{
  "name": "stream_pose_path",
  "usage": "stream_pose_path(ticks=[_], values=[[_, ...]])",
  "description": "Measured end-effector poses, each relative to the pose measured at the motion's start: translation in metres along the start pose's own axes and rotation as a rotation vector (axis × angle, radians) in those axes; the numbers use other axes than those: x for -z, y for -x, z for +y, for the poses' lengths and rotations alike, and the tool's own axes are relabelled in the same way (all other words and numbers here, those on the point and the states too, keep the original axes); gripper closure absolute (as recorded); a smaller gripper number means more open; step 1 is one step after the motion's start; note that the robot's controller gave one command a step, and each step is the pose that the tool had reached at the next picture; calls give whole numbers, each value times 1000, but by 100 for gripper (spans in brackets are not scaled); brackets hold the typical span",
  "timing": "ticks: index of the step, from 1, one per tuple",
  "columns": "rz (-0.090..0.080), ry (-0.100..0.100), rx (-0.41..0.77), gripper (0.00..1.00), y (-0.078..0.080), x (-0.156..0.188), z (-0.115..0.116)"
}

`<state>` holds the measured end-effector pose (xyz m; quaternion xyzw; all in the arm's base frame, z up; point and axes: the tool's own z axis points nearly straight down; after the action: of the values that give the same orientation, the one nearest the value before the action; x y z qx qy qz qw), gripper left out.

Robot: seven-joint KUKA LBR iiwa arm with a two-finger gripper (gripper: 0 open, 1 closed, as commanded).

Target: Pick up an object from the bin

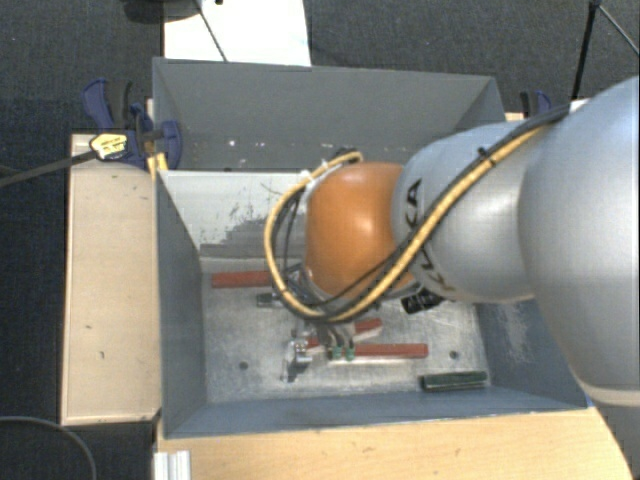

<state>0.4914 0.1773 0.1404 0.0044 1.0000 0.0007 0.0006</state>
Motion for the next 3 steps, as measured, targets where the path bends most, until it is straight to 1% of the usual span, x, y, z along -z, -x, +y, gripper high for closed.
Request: stream_pose_path(ticks=[1,2,3], values=[[0,0,-2,0,0,0,0],[1,-1,127,100,4,-50,-72],[1,-1,125,100,4,-50,-72]])
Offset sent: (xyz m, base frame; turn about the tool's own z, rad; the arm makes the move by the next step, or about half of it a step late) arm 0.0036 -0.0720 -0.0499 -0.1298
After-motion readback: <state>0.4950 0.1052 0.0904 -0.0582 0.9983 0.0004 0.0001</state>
